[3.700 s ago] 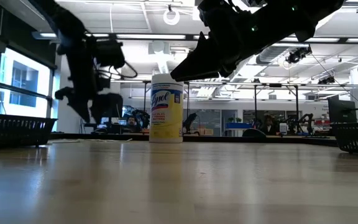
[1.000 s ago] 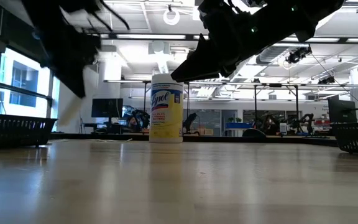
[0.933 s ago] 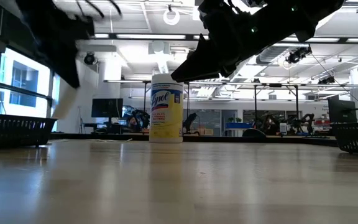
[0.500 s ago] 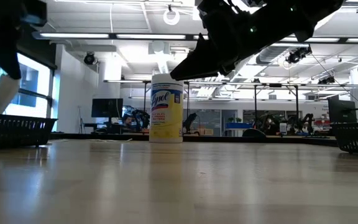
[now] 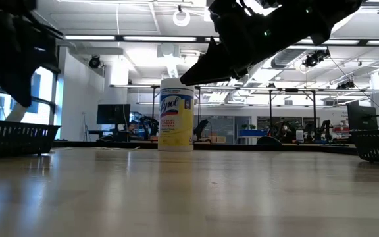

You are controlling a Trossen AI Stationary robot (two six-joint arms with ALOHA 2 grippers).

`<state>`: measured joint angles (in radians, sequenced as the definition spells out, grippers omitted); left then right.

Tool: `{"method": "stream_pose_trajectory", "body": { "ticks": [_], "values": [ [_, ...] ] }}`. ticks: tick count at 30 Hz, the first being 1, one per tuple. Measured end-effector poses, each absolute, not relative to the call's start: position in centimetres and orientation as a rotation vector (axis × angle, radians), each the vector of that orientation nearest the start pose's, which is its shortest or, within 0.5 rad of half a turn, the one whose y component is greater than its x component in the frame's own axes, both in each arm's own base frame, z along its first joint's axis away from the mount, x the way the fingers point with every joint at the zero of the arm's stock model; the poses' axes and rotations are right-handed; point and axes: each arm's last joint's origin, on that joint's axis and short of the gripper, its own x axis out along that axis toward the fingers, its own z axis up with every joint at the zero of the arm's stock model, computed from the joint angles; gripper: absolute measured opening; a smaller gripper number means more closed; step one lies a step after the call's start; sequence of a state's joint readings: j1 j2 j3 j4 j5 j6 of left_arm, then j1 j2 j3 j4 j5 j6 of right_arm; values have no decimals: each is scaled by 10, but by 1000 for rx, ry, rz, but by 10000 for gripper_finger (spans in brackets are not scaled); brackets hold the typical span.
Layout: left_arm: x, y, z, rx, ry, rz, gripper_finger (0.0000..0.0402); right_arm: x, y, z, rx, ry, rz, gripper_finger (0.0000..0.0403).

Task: Pick & Place First Aid Supplies
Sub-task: Put the bandage into the left black basket

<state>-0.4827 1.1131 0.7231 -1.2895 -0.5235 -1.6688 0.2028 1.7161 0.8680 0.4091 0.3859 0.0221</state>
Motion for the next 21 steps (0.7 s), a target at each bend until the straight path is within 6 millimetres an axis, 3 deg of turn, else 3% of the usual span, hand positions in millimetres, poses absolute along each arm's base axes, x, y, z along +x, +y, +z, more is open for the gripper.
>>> {"method": "stream_pose_trajectory", "body": {
  "ticks": [4, 13, 21],
  "values": [
    [139, -39, 211, -507, 931, 1134, 15, 346, 60, 181, -108, 415, -182, 138],
    [146, -2, 211, -476, 978, 1258, 89, 346, 60, 181, -107, 414, -182, 138],
    [167, 35, 210, -497, 878, 1252, 101, 346, 60, 181, -107, 414, -182, 138]
  ]
}}
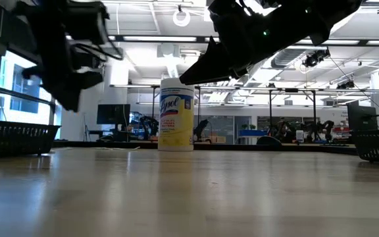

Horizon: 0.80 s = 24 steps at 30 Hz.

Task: Pick & Place First Aid Supplies
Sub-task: Put the bandage into the left black basket

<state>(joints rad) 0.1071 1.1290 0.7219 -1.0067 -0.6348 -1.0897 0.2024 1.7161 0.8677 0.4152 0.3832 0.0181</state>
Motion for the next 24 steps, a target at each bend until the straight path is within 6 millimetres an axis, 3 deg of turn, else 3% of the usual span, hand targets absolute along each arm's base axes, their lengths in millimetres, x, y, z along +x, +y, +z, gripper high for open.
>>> {"method": "stream_pose_trajectory", "body": {
  "ticks": [6, 11, 19, 24],
  "values": [
    [194, 76, 203, -471, 840, 1155, 101, 346, 60, 181, -107, 413, -181, 138],
    [209, 110, 184, -465, 881, 1089, 102, 346, 60, 180, -109, 420, -181, 138],
    [206, 160, 154, -512, 915, 1139, 102, 346, 60, 180, -109, 421, -181, 138],
    [199, 180, 144, -552, 911, 1149, 102, 346, 60, 180, -110, 421, -181, 138]
  ]
}}
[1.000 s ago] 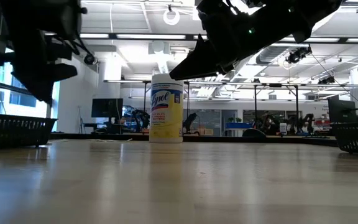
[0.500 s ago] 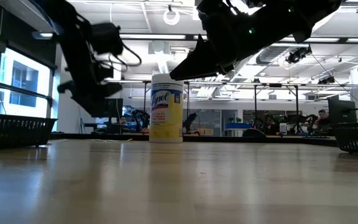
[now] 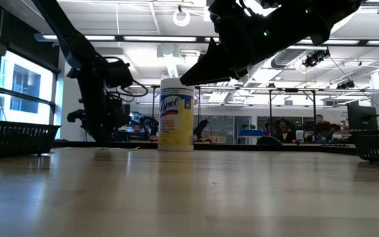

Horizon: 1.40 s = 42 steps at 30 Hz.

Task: Pick & Place First Aid Supplies
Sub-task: Put the bandage into the left black basket

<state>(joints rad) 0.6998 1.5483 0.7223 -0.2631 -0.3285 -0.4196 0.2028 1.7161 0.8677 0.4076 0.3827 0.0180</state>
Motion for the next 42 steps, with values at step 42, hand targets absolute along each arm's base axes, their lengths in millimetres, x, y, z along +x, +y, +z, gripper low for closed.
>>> {"method": "stream_pose_trajectory", "body": {
  "ticks": [42],
  "values": [
    [186, 141, 172, -490, 979, 1043, 1, 346, 60, 180, -129, 427, -177, 138]
  ]
}}
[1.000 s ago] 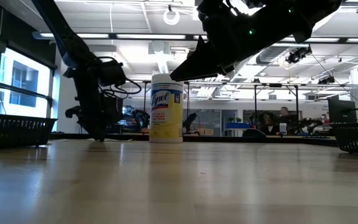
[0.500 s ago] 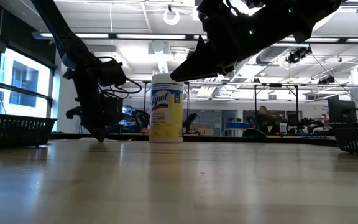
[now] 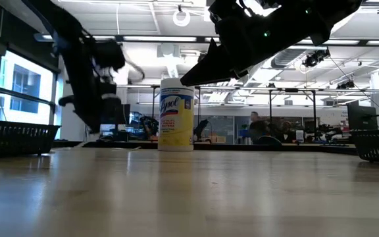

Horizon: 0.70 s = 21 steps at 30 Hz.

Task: Pick & Place First Aid Supplies
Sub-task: Put the bandage into the left black basket

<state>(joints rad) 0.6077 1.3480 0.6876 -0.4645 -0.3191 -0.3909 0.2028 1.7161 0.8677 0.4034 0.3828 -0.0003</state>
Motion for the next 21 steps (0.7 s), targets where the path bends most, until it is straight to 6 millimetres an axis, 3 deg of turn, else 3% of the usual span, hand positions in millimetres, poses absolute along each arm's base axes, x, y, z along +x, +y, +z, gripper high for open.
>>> {"method": "stream_pose_trajectory", "body": {
  "ticks": [7, 13, 18, 21],
  "values": [
    [177, 67, 217, -506, 895, 825, 0, 346, 60, 180, -127, 422, -177, 138],
    [149, 2, 243, -577, 818, 582, 0, 346, 60, 180, -127, 422, -178, 138],
    [126, -34, 255, -647, 809, 337, 0, 346, 60, 181, -125, 414, -179, 138],
    [114, -44, 255, -665, 843, 300, 0, 346, 60, 182, -121, 406, -178, 138]
  ]
}}
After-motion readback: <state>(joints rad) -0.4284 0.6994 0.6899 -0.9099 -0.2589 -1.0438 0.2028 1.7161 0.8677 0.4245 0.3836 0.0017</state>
